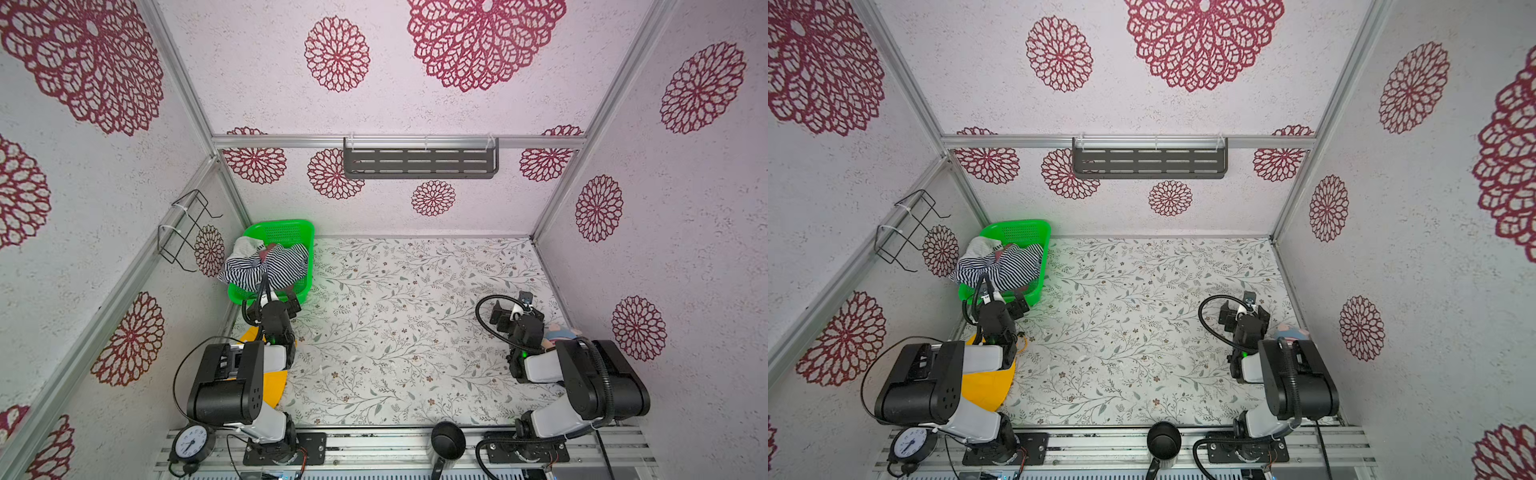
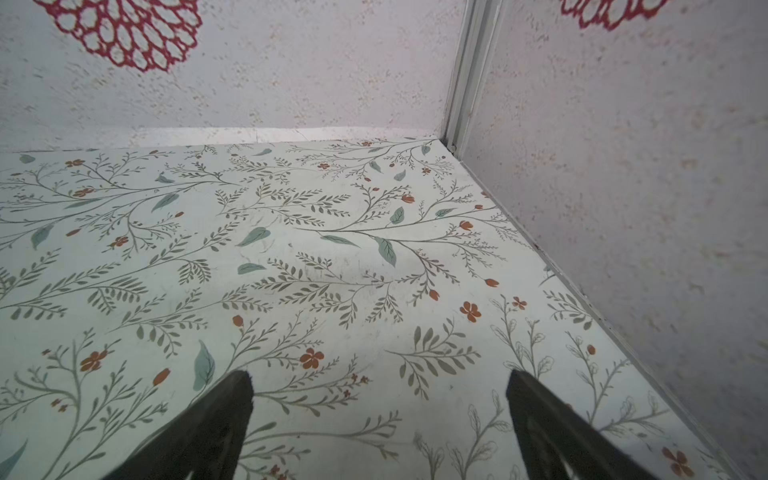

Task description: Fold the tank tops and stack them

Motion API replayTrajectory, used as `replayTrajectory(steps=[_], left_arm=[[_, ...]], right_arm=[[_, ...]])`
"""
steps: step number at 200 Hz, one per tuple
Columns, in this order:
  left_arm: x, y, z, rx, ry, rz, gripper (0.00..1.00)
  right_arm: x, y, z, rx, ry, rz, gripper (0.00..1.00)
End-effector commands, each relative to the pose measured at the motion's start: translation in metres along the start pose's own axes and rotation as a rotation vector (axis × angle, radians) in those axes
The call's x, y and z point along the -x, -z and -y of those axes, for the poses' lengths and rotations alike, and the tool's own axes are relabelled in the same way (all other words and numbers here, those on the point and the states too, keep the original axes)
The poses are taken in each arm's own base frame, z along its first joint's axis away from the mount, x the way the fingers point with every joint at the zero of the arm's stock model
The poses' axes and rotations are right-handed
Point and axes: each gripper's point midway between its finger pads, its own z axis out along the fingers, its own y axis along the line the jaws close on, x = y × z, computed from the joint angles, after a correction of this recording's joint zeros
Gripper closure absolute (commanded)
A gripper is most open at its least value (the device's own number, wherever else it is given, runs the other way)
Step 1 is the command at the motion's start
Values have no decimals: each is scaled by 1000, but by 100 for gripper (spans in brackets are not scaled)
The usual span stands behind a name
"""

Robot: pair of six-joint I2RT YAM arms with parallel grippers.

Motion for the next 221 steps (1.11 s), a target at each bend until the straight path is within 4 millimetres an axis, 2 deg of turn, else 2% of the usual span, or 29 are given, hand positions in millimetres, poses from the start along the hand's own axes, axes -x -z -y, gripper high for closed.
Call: replayTrajectory(steps=[1,201,210,221], left_arm=[[3,-1,-2,9,-3,12,3],[3,-3,-2,-5,5,0,3],[4,-2,-2,-13,7,10,3],[18,5,1,-15,-8,41,3]], right_arm=[[17,-1,-2,10,-28,56,1],[15,-2,-3,12,-31,48,1],[16,-1,-2,10,-29,52,1],[22,-2,-4,18,-21,46,1]])
